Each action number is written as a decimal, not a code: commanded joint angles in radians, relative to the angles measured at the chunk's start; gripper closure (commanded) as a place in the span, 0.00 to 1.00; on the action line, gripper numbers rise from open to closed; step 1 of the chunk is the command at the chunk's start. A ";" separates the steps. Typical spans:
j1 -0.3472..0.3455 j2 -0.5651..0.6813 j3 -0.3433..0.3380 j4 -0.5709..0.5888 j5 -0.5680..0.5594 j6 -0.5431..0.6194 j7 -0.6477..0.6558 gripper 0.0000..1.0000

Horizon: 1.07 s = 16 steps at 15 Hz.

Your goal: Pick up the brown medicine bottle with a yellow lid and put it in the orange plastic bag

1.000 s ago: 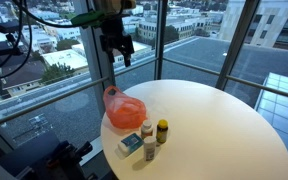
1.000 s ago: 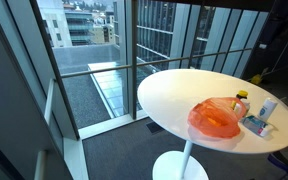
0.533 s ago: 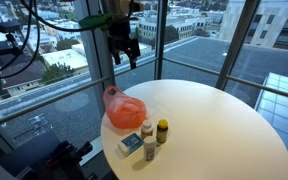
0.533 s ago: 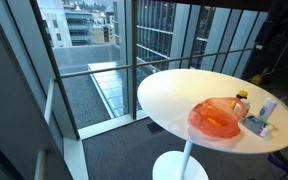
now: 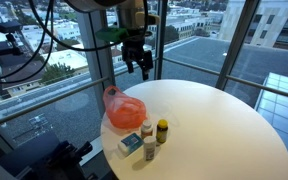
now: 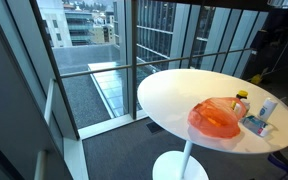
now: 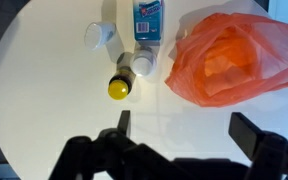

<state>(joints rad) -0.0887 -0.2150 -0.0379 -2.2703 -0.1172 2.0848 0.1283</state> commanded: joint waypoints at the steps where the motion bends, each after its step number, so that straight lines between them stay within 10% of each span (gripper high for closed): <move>1: -0.025 0.078 -0.029 0.035 -0.006 0.059 0.024 0.00; 16: -0.068 0.349 -0.130 0.083 0.138 0.313 0.020 0.00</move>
<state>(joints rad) -0.1483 0.0978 -0.1609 -2.2141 0.0165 2.3760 0.1297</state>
